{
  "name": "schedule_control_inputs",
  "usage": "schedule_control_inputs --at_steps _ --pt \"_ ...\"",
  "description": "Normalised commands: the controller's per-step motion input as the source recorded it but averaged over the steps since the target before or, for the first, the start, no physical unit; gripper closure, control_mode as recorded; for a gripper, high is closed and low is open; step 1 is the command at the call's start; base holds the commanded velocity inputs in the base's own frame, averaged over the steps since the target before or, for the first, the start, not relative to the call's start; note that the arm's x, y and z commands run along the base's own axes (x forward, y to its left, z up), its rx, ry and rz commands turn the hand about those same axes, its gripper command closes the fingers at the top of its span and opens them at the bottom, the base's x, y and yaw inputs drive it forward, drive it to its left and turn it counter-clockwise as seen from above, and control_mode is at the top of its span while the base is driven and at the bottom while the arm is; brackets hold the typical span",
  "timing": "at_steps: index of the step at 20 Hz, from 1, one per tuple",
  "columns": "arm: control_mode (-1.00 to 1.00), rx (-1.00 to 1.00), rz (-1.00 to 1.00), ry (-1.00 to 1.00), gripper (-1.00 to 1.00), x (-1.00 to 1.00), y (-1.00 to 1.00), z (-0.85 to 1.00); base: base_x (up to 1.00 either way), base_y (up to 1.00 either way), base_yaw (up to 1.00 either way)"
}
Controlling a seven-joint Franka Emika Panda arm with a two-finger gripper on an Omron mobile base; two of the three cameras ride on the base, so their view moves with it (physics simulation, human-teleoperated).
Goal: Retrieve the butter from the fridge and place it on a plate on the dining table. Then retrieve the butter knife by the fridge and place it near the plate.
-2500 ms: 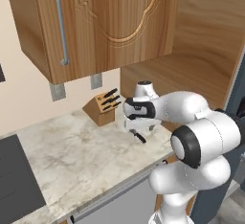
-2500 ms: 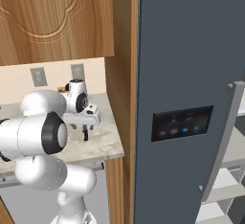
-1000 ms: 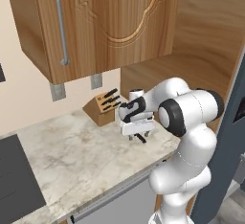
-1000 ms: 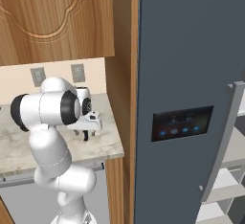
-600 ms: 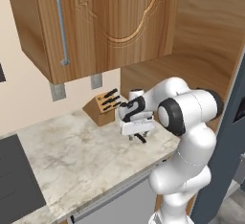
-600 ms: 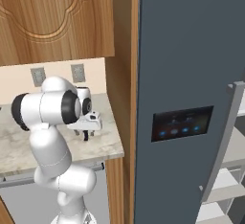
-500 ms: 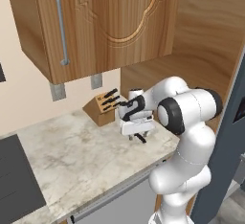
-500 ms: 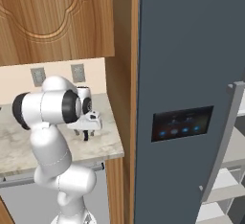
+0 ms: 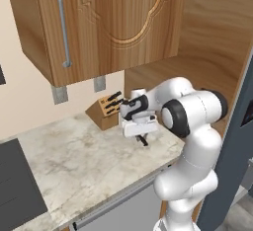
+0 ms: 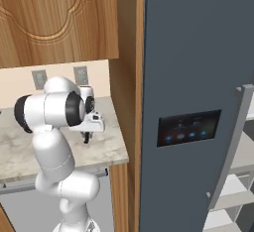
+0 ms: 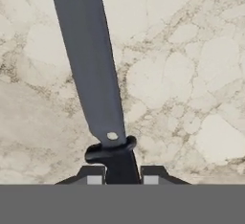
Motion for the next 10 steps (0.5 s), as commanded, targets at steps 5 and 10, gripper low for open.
schedule_control_inputs --at_steps 5,10 --pt "-1.00 -0.08 -0.05 -0.01 1.00 -0.43 0.10 0.56 0.00 0.00 0.00" --pt "-1.00 -0.07 -0.07 0.02 1.00 -0.90 -0.21 0.30 0.00 0.00 0.00"
